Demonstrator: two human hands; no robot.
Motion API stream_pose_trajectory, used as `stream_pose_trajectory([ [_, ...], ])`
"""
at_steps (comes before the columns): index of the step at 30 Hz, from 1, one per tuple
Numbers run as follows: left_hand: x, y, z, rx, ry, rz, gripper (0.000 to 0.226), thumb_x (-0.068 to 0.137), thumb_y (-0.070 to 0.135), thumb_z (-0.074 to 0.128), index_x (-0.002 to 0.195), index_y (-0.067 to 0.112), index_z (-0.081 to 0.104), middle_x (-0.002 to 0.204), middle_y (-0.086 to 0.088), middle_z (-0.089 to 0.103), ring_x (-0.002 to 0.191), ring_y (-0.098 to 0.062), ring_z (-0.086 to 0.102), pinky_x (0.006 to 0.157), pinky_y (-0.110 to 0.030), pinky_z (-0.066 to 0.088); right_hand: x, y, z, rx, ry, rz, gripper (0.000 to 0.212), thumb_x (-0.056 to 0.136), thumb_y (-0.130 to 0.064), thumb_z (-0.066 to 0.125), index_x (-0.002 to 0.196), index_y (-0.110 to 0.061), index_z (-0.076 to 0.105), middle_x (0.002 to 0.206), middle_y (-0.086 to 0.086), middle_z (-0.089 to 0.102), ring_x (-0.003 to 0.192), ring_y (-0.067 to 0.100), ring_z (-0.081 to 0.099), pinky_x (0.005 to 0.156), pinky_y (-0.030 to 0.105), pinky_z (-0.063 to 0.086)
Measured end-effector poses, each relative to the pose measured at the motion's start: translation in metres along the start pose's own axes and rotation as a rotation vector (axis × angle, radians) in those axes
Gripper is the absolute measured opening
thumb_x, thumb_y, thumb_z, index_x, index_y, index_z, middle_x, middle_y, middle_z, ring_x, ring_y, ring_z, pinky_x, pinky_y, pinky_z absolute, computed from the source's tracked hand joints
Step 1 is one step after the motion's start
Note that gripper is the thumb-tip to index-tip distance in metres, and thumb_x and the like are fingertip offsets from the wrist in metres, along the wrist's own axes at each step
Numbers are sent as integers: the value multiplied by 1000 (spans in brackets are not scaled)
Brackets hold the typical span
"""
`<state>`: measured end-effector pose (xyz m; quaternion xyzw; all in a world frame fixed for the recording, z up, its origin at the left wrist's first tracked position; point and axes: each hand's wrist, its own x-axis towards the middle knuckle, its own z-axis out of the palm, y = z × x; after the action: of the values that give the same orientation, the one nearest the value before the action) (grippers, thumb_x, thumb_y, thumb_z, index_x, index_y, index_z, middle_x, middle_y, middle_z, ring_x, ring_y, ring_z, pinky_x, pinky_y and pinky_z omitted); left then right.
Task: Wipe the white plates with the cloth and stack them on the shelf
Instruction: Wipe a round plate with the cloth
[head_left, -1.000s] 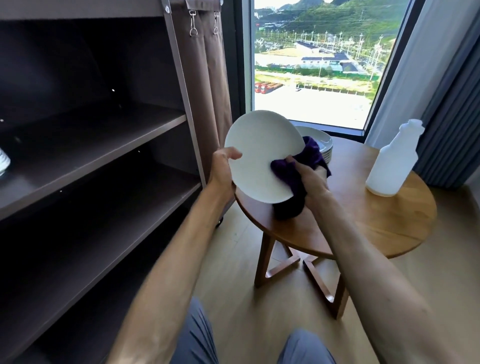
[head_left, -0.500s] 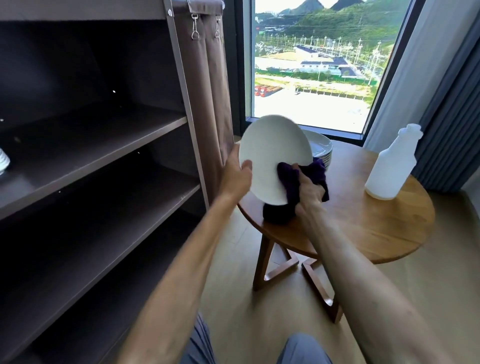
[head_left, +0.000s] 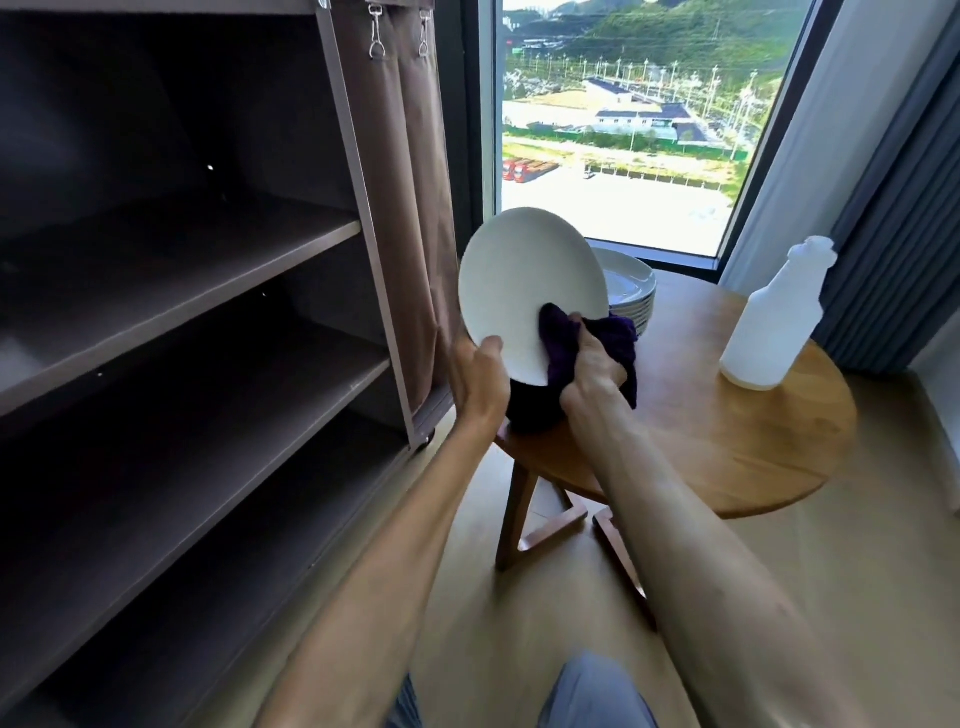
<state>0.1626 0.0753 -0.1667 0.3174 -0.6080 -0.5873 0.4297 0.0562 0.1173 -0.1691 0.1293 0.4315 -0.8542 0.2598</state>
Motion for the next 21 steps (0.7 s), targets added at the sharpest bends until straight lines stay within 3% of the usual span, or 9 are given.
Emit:
stream_pose_trajectory([
  [3, 18, 20, -28, 127, -164, 115, 33, 69, 12, 48, 96, 13, 67, 90, 1, 70, 86, -16, 64, 69, -31, 53, 5, -20, -18, -159, -99, -107, 28, 78, -13, 87, 97, -12, 67, 96, 8, 74, 87, 27, 73, 68, 38, 62],
  [5, 29, 34, -39, 182, -259, 90, 27, 66, 16, 49, 86, 7, 64, 83, -3, 67, 81, -18, 59, 66, -30, 43, 5, -31, -26, -225, -290, -156, 22, 86, -7, 79, 105, -10, 68, 92, 6, 76, 87, 24, 75, 65, 34, 63],
  [8, 27, 41, -33, 66, -170, 27, 42, 81, 28, 56, 118, 10, 65, 108, -4, 72, 96, -16, 66, 77, -35, 53, 5, -26, -26, -211, -323, -214, 17, 89, -4, 74, 105, -10, 69, 94, 7, 76, 88, 25, 75, 71, 38, 63],
  [10, 1, 35, -15, -66, 63, 34, 50, 92, 31, 62, 140, 27, 49, 133, 0, 62, 112, -14, 63, 86, -33, 59, 6, -18, -22, -187, -243, -217, 23, 87, -8, 78, 108, -9, 70, 99, 10, 76, 94, 30, 74, 70, 39, 63],
  [12, -22, 25, 2, -79, 181, 74, 61, 95, 23, 68, 148, 30, 38, 144, 3, 51, 122, -13, 56, 93, -28, 59, 5, -7, -18, -138, -166, -171, 28, 86, -10, 79, 112, -8, 69, 105, 13, 75, 96, 31, 74, 76, 45, 64],
  [13, -26, 18, 9, -71, 184, 100, 65, 96, 18, 68, 150, 28, 35, 145, 3, 49, 125, -12, 53, 95, -26, 57, 6, -2, -17, -98, -119, -143, 29, 85, -11, 80, 111, -7, 69, 109, 15, 75, 98, 32, 74, 80, 48, 63],
  [17, -18, 4, 13, -23, 136, 96, 50, 107, 11, 48, 154, 25, 39, 147, -2, 51, 133, -20, 52, 106, -39, 54, 7, 12, -19, -14, -26, -40, 22, 82, -13, 84, 98, -12, 69, 115, 15, 73, 100, 32, 73, 87, 50, 60],
  [20, 8, 17, -12, 212, -21, 191, 47, 105, 7, 47, 149, 23, 47, 133, -3, 59, 119, -19, 57, 81, -19, 57, 13, 4, -27, -3, -81, -27, 28, 80, -8, 84, 103, -9, 69, 113, 14, 73, 93, 30, 73, 73, 44, 62],
  [21, 18, 27, -19, 316, -122, 203, 50, 102, 5, 48, 147, 25, 49, 127, -2, 61, 113, -19, 59, 74, -18, 55, 17, -2, -31, -15, -117, -46, 33, 79, -6, 85, 108, -6, 69, 113, 15, 73, 93, 31, 73, 68, 40, 62],
])
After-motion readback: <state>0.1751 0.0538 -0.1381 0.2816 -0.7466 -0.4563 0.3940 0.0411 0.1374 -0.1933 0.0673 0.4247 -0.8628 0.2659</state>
